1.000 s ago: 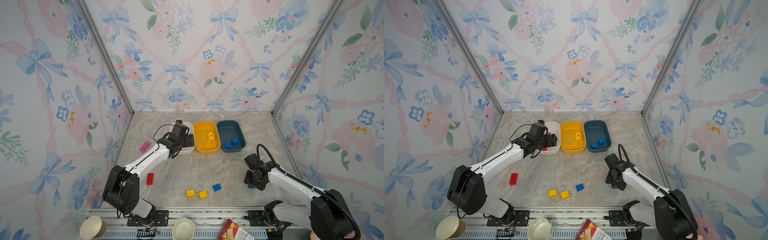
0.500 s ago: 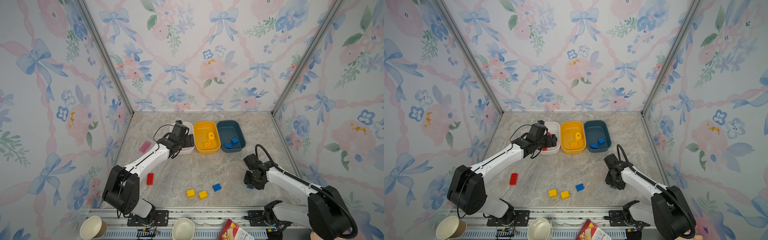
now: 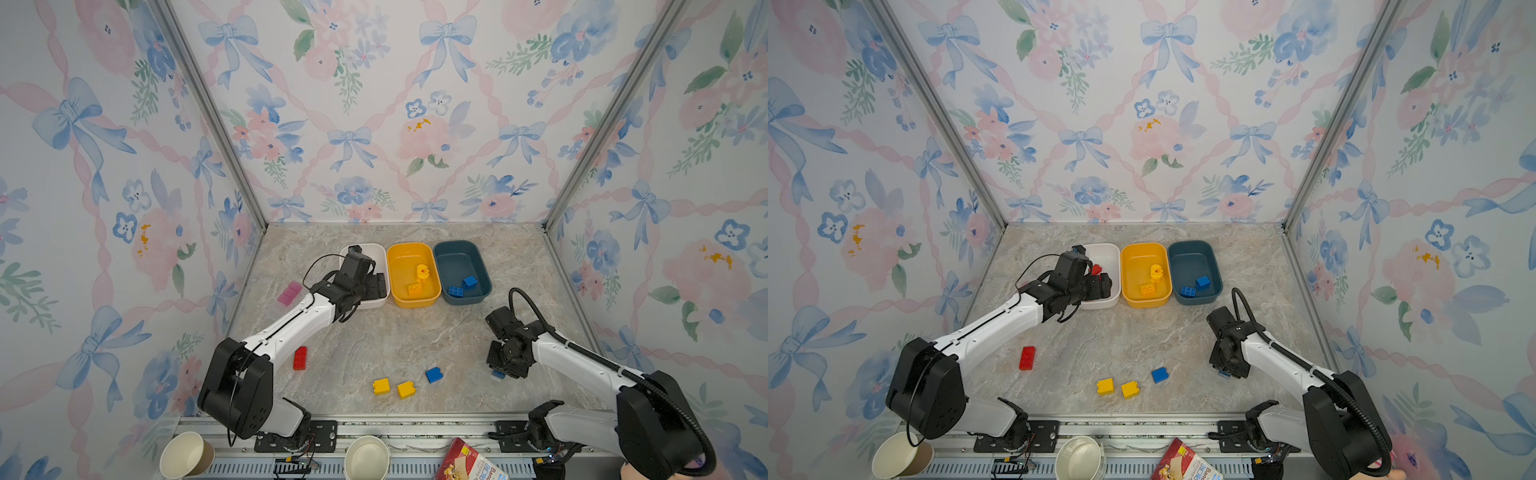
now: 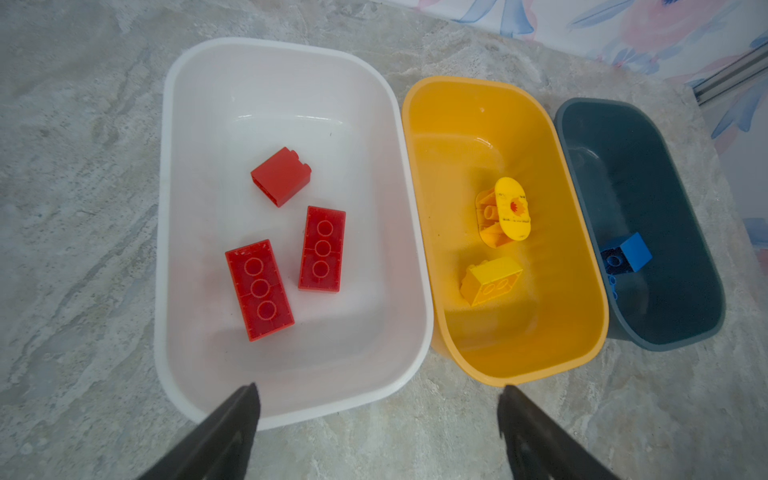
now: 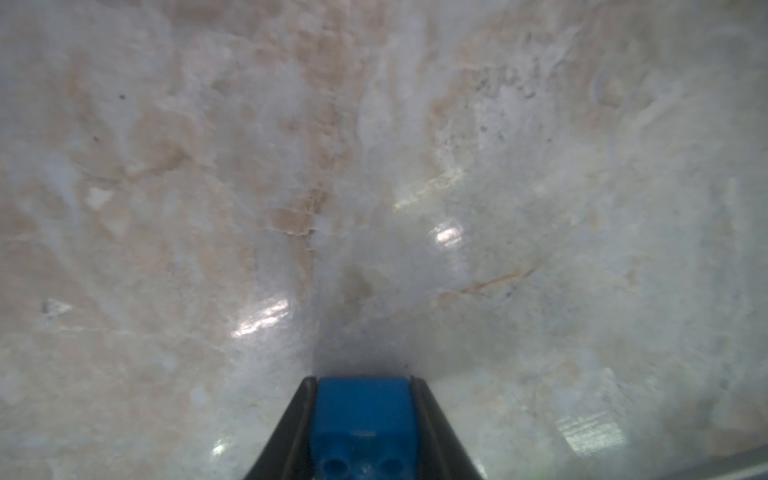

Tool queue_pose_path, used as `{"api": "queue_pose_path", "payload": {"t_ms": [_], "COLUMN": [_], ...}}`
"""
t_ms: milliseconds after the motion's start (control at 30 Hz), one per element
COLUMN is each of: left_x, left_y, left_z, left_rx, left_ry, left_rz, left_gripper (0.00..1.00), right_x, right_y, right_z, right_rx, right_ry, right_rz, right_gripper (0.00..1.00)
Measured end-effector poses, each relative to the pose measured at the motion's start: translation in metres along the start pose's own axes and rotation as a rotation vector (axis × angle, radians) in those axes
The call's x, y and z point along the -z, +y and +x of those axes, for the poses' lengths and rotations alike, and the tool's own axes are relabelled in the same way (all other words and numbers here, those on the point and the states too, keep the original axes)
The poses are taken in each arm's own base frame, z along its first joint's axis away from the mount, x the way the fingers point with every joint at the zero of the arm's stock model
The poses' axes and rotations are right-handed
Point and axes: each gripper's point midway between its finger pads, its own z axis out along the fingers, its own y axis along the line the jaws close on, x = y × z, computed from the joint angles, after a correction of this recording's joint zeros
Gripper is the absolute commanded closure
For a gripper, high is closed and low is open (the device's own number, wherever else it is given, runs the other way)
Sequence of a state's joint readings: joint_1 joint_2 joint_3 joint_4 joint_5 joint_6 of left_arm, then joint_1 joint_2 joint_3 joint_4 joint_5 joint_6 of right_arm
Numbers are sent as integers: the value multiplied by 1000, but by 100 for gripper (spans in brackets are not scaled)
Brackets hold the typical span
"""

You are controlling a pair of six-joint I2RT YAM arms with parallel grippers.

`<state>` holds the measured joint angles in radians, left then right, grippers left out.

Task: Sort the legos into containers by color
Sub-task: 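Carry the blue brick into the teal bin and open the right gripper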

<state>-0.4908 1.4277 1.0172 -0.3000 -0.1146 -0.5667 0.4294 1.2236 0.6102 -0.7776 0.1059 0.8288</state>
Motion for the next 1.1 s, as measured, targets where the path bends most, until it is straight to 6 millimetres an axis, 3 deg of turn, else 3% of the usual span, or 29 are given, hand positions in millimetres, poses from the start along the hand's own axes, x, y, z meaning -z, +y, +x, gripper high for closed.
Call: {"api": "queue_pose_path", "payload": {"t_ms": [233,400,533,867,1033,1100], "left_x": [6,9,9,12,14,16], "left_y": [8,14,20,33,40,44], "left_z": [12,24,34,59,77,82], "left_rx": [13,13,18,32,38,51], "left_ry": [7,19,33,66,88,94], "left_rz": [-4,-11,-19,-33,-37,-43], "left_gripper": [6,5,5,4,4,4], "right_x": [39,65,75,78,57,49], "right_y": [31,59,77,146,169,174], "right_z": [-35,-75,-111,-205,-224,-226], "right_rx": [10,23,15,50,75,81], "right_ry": [-84,-142,-176,-263,-248,-236], "right_rz": [-89,-143,-168,-236,-242,-239], "right_gripper": [74,75,75,75,73,62]}}
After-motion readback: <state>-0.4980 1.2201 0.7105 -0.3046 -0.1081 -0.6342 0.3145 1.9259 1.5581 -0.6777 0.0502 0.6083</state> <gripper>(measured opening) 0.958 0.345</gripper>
